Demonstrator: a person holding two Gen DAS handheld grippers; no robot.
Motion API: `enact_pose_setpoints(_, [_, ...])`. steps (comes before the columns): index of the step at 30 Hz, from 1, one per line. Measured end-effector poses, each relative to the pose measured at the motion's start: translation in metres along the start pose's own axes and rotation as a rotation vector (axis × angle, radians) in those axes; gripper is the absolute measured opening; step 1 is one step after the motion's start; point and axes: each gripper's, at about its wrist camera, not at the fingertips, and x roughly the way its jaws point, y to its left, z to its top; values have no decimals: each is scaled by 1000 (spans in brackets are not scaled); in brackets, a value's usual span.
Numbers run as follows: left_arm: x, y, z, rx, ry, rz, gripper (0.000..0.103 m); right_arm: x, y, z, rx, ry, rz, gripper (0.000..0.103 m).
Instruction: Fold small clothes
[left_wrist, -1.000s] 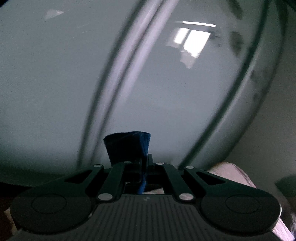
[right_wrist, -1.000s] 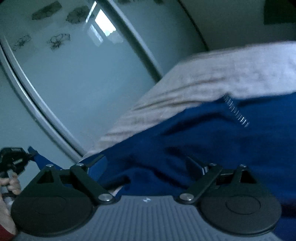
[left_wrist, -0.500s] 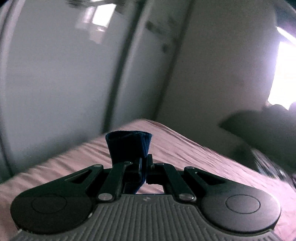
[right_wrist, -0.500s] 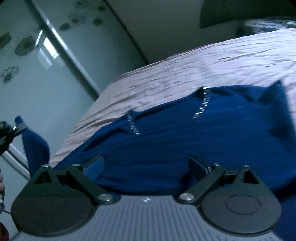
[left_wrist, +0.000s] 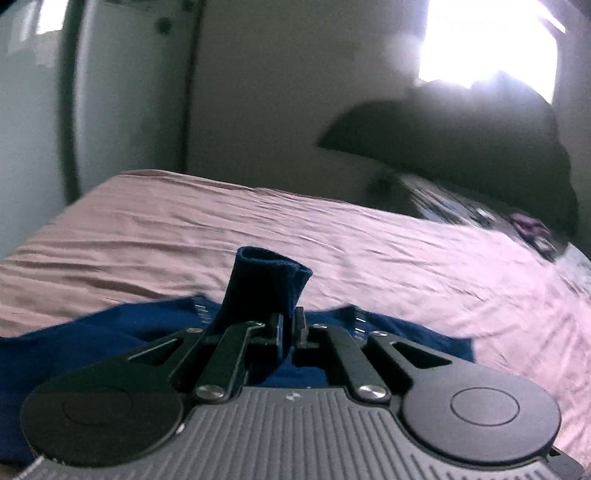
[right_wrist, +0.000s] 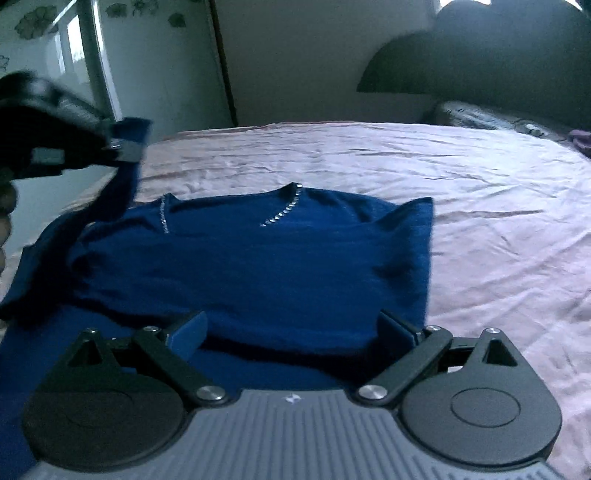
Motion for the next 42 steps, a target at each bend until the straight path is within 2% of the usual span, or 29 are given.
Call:
enact_pose_setpoints(5, [4,-42,-9,70,36,-78,2,-14,-10,-14,37,0,20,99])
enact_pose_setpoints(12, [20,-75,-28,119,110,-128,2,-33,-24,-27,28,-7,-41,99])
enact_pose_setpoints(19, [29,-103,-40,143,149,-151,2,-52,-45,-37,91,-22,-66,99])
enact_pose_setpoints(31, [50,-144,-55,205,207,-190,4,-66,-64,-48,116,-27,-105,99])
enact_pose_setpoints(32, [53,-146,-56,212,214,-187,6,-67,-64,-49,117,-27,-109,99])
enact_pose_setpoints(33, [55,-147,-58,217,222,-185,12,-68,-66,-50,119,-26,-112,99])
enact_pose_setpoints(36, [62,-149,-61,222,253,-182,15,-70,-68,-51,125,-23,-120,99])
enact_pose_setpoints(38, [64,-150,-63,237,265,-187,28,-72,-68,-51,126,-21,-125,99])
enact_pose_setpoints(40, [62,-152,-64,259,259,-191,52,-74,-68,-52,120,-21,-131,99])
enact_pose_setpoints(42, [54,-154,-63,284,229,-202,64,-74,-68,-53,114,-19,-139,99])
